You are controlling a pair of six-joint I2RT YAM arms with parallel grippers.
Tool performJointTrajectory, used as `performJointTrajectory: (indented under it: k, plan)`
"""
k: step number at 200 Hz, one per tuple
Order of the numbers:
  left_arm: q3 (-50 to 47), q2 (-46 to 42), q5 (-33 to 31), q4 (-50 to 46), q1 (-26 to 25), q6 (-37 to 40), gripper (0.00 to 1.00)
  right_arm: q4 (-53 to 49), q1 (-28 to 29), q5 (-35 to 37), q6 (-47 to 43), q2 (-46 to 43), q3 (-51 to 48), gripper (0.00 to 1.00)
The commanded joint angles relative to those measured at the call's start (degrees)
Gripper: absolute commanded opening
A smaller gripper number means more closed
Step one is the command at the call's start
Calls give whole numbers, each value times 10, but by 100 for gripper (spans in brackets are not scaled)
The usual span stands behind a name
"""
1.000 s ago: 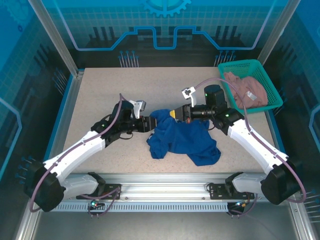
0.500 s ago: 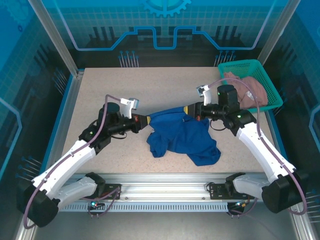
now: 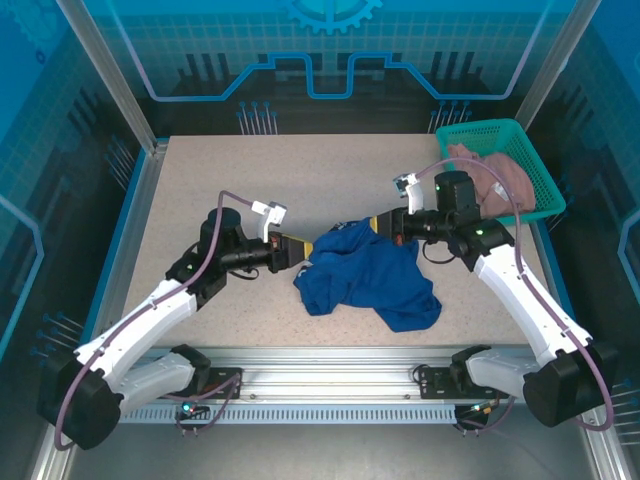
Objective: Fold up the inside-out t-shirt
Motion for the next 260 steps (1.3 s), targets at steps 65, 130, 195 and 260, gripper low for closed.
performJointTrajectory:
  k: [65, 130, 195, 260]
  plan:
    - [54, 32, -124, -96, -66, 113, 64, 9, 40, -12, -6, 23, 26, 0]
    - [85, 94, -300, -149, -182, 201, 74, 8, 44, -4, -6, 35, 38, 0]
    - [79, 120, -284, -146, -203, 224, 50, -9, 38, 4, -16, 48, 53, 0]
    - [86, 145, -346, -160, -232, 254, 56, -14, 31, 2, -20, 61, 67, 0]
